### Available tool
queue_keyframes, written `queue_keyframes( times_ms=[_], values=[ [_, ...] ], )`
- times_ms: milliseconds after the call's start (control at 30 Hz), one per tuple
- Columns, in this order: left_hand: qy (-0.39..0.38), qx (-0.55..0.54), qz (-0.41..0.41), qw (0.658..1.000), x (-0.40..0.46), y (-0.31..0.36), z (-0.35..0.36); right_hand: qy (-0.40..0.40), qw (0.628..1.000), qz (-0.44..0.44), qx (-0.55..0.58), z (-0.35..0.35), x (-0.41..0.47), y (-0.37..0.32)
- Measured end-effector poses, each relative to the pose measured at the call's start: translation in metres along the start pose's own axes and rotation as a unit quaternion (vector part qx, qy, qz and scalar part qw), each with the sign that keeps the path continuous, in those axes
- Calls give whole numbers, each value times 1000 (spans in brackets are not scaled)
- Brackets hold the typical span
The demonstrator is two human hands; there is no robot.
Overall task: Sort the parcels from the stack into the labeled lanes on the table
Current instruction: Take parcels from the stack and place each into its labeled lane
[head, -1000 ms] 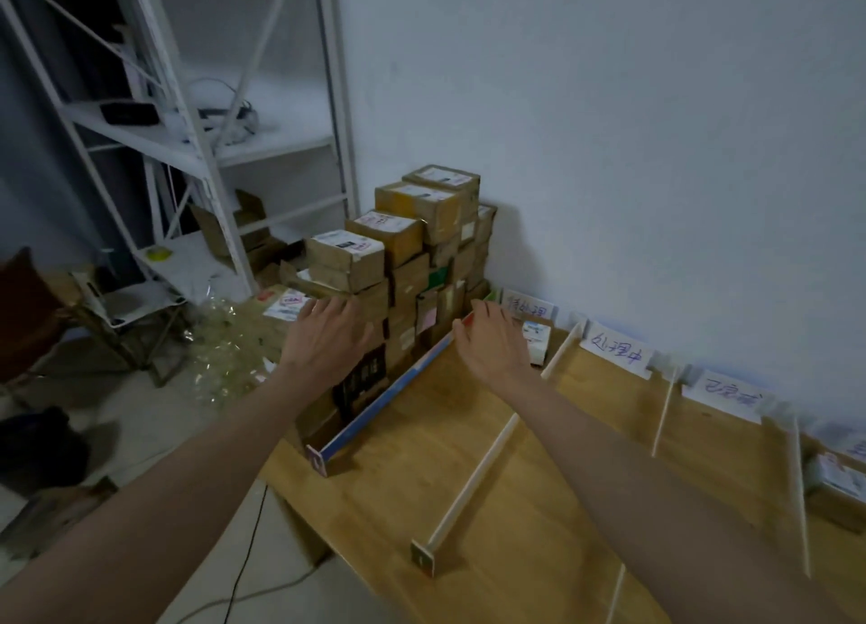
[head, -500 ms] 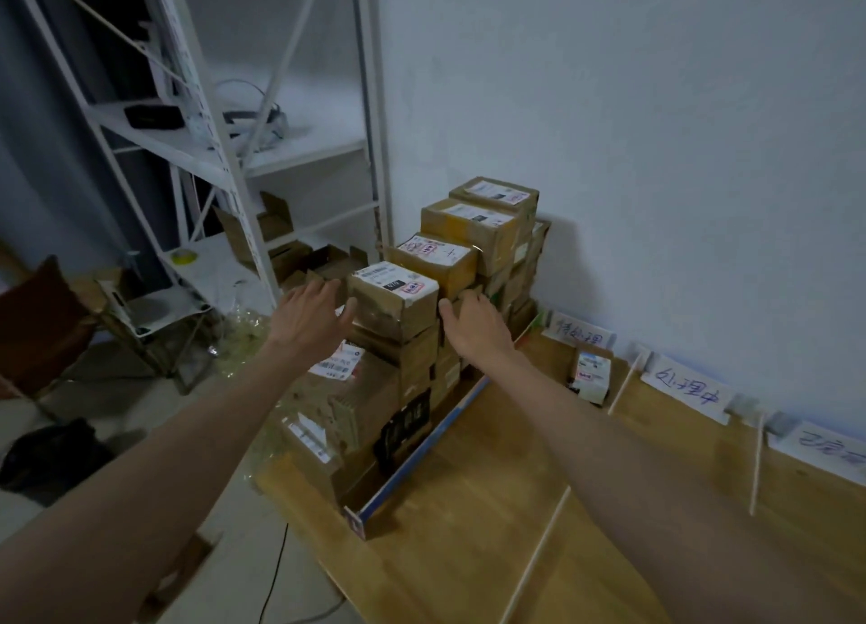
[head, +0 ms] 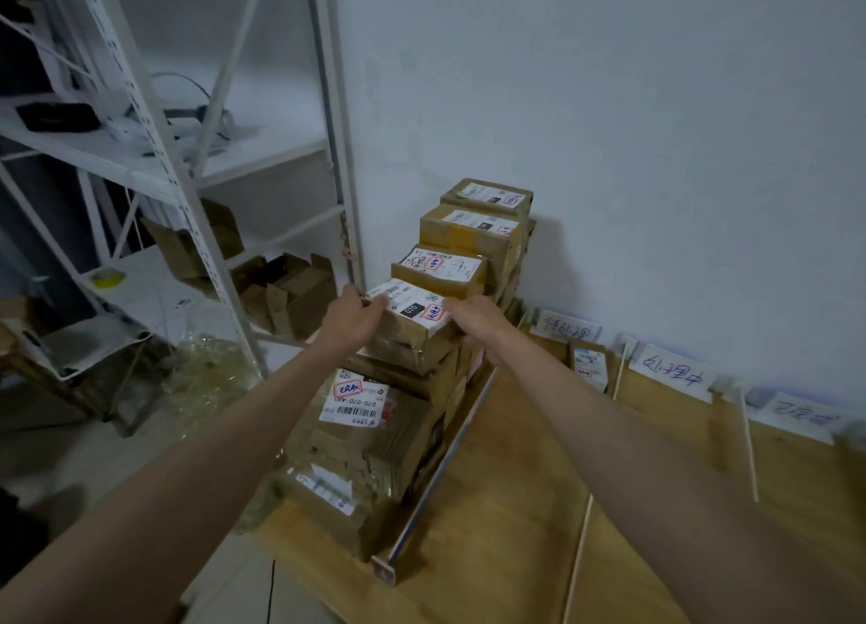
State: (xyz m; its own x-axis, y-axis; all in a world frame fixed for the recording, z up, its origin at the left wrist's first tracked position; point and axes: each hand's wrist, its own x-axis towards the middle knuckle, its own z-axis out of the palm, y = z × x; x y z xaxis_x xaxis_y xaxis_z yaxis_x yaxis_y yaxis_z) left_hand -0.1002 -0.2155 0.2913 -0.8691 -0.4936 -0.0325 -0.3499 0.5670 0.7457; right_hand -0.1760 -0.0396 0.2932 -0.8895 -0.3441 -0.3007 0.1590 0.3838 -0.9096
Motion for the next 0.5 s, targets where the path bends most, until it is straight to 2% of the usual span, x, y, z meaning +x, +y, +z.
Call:
queue_keyframes(
  times_ms=[267,500],
  values=[
    [-110,-32,81,990,8,27,-29,-66,998,9,-13,-18,-37,-22],
    [-155,42,201,966,-5,59,-8,16,999,37,-32,-51,-94,-10]
  ],
)
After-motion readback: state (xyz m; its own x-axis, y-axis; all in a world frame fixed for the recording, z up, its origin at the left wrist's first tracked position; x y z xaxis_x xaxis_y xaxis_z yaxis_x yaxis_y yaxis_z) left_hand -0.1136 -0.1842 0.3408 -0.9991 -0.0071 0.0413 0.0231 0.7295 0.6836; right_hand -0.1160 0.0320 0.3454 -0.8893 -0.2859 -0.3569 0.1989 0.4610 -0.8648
